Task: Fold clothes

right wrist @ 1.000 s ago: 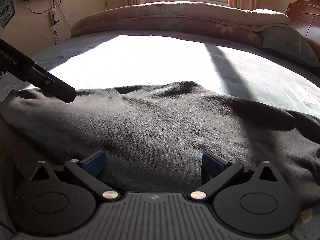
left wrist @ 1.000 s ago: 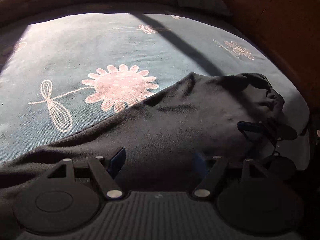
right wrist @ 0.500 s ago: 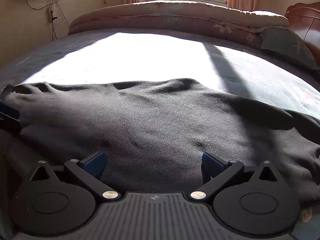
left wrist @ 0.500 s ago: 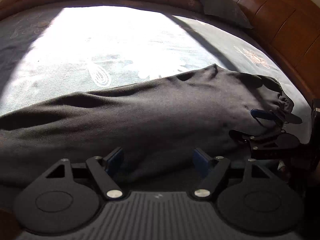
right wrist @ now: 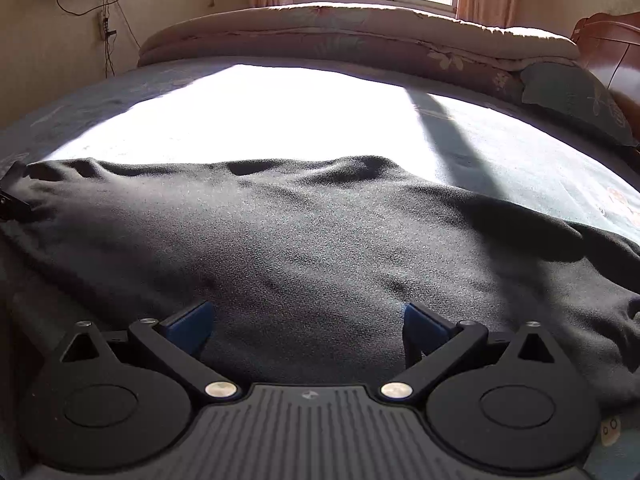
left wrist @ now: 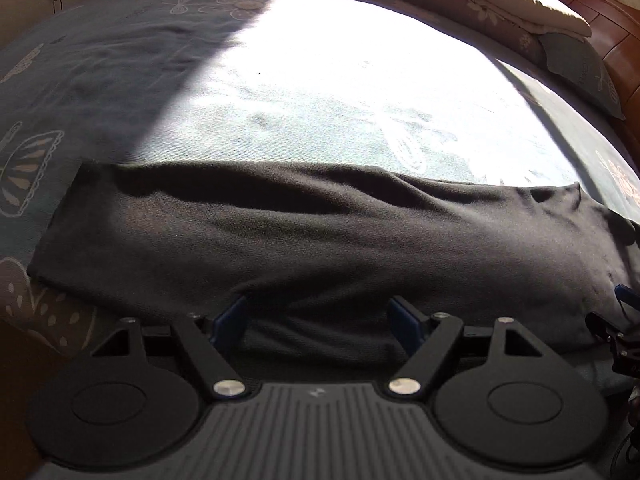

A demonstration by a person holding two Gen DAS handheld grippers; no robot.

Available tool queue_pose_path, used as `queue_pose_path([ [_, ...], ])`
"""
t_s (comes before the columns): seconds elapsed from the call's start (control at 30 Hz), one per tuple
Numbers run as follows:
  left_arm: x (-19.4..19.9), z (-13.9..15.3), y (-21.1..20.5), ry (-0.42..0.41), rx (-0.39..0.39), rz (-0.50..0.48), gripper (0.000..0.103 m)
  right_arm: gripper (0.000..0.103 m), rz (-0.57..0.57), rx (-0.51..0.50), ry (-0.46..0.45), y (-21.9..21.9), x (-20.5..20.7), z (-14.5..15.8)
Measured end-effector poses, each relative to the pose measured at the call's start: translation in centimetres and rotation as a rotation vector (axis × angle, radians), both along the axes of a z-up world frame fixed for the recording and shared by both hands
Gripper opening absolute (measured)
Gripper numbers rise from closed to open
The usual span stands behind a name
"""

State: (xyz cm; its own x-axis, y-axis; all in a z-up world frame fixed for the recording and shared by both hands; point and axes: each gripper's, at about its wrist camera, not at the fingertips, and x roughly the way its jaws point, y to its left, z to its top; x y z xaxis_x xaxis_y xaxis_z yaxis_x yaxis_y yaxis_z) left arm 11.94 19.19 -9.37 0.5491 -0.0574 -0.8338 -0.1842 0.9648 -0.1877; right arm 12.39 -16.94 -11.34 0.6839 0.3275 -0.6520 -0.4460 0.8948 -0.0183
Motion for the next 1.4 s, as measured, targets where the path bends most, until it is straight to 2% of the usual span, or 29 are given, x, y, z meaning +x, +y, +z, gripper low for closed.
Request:
queue_pose_path([
  [0.07, 0.0, 0.4, 0.8, -0.022, -0.017, 0.014, 0.078, 0.103, 0.000, -0.002, -0.004, 0.0, 0.0, -0.1],
  [0.2, 0.9, 1.7, 1.1, -0.079, 0.011, -0.002, 0.078, 0.103, -0.002, -0.006, -0.016, 0.1, -0.1, -0.2],
  [0.37, 0.9, -0.3, 3.7, -0.027, 0.010, 0.084, 0.077, 0.103, -0.002, -0.004, -0.023, 0.1, -0.2, -0.3],
  [0.43, -0.4, -0.6, 4.7, -0.063, 0.003, 0.090, 0.078, 0.103, -0.002, -0.003, -0.025, 0.1, -0.2, -0.3],
  [0.6, -0.8, 0.1, 7.0, -0.015, 0.066, 0.166, 0.077, 0.103, -0.007, -0.006, -0.028, 0.2, -0.2, -0.3],
  [0.73, 0.3, 0.9, 8.0, -0.061, 0.027, 0.157, 0.078, 0.103, -0.008, -0.003, -0.033, 0.2, -0.3, -0.4],
  [0.8, 1.2, 0.3, 8.0, -0.039, 0.049, 0.148, 0.078, 0.103, -0.009, -0.002, -0.036, 0.2, -0.3, -0.4],
  [0.9, 1.9, -0.6, 7.7, 0.022, 0.157, 0.198, 0.078, 0.103, -0.013, 0.000, -0.040, 0.2, -0.3, -0.5],
  [0.97, 1.8, -0.1, 6.9, 0.028, 0.169, 0.211, 0.078, 0.103, -0.015, -0.001, -0.041, 0.3, -0.3, -0.5],
  [1.03, 1.6, 0.9, 5.2, 0.001, 0.139, 0.158, 0.078, 0.103, -0.018, -0.002, -0.041, 0.4, -0.3, -0.5],
  [1.23, 1.7, 4.6, -3.7, -0.132, 0.045, -0.135, 0.083, 0.103, -0.024, -0.004, -0.033, 0.4, -0.2, 0.1],
  [1.33, 2.1, 5.6, -9.1, -0.177, 0.031, -0.277, 0.086, 0.103, -0.057, 0.051, -0.067, -1.1, -0.4, 1.3],
  [1.4, 2.4, 5.4, -12.2, -0.188, 0.033, -0.336, 0.087, 0.103, -0.109, 0.105, -0.094, -3.2, 0.1, 2.8],
])
